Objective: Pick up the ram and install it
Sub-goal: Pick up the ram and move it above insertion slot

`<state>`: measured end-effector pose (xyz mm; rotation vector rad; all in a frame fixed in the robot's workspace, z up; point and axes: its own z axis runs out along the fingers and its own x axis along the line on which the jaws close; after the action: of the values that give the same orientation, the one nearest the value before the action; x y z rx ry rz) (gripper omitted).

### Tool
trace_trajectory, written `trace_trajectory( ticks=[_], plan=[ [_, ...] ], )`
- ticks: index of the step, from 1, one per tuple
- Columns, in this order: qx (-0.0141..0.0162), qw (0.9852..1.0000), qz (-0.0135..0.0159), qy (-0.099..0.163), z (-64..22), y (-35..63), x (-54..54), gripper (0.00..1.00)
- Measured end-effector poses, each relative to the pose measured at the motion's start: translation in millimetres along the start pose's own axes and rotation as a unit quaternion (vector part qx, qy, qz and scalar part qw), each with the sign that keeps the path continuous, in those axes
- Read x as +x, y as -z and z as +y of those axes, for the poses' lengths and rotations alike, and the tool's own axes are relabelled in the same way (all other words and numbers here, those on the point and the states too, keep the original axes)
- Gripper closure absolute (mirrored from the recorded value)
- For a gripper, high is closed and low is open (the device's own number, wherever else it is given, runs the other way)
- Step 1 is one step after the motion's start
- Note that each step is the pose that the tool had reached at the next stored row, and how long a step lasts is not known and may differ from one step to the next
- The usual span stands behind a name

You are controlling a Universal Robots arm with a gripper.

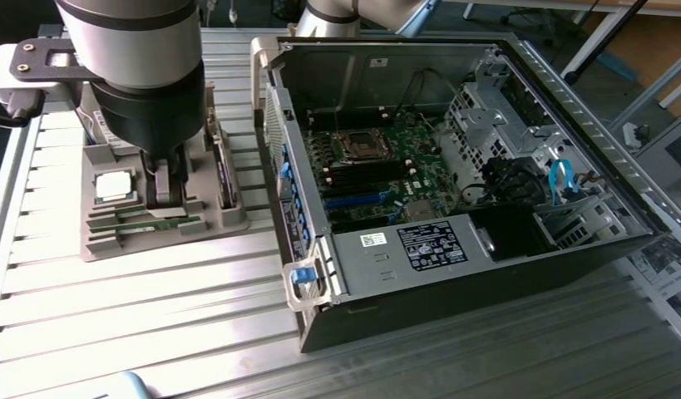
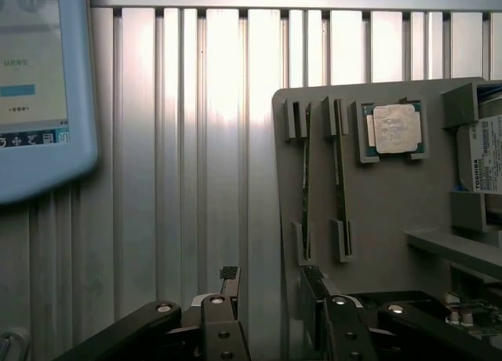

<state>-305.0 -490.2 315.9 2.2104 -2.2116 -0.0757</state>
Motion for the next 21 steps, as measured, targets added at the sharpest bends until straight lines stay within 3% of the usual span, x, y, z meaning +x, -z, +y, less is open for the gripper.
trace_trajectory(
  ticks=[21],
  plan=[
    [0.0,1.0,0.0,0.0,-0.2,-4.4,0.1,0.56]
  ],
)
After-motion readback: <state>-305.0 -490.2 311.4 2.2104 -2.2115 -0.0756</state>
